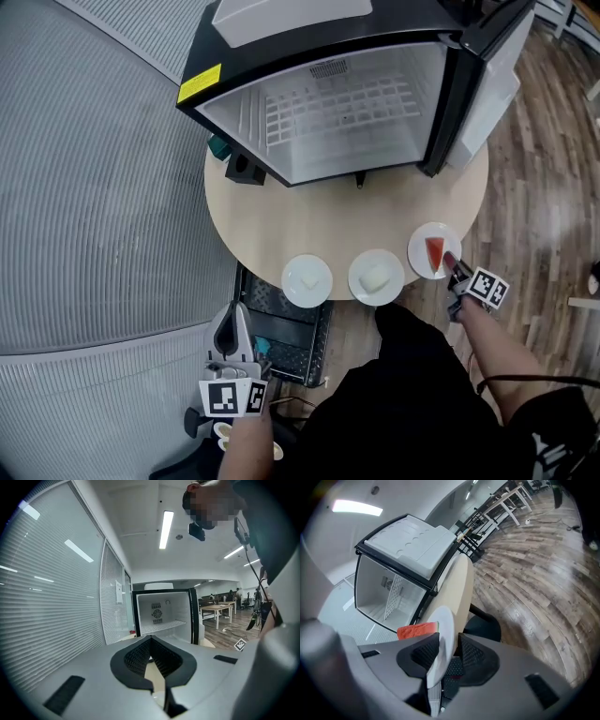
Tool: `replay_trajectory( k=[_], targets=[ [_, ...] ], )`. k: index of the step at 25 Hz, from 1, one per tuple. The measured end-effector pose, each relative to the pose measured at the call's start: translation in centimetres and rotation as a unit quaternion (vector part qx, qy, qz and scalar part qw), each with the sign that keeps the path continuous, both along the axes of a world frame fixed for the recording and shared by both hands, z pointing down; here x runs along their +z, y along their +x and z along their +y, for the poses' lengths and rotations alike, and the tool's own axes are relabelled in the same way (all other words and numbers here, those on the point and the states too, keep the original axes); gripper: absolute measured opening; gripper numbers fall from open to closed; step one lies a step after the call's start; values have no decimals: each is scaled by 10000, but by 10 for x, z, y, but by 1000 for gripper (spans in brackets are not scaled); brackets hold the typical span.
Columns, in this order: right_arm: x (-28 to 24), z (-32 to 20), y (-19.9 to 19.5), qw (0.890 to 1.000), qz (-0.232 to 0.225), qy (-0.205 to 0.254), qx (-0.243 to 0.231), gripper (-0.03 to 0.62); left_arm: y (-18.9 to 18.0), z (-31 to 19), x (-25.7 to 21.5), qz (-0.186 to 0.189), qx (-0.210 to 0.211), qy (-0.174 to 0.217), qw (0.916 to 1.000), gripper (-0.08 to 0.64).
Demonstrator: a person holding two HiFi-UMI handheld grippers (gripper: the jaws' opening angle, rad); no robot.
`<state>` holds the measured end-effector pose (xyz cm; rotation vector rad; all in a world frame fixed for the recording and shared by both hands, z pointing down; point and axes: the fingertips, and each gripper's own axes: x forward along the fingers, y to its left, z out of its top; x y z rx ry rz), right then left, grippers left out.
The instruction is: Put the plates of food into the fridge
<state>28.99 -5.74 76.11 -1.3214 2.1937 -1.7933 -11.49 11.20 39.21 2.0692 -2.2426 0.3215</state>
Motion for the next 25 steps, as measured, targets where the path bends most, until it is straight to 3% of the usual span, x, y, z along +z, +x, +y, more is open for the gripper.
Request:
replay_trajectory(
  k=[10,18,21,25],
  targets=[
    [-2,-3,3,9996,-62,-274,68,102,-11,-82,-28,-87,361,177,9992,3],
    [-8,2,6,9964,-123,-586,593,59,-23,-117,-26,151,441,366,9982,3],
    [-12,2,11,9957,-65,-468,803,38,-24,-129,-23,201,589,393,9973,3],
    [-22,1,5,9932,-350,-357,1053,26,-26,-141,-25,224,844,440,9952,3]
  ],
)
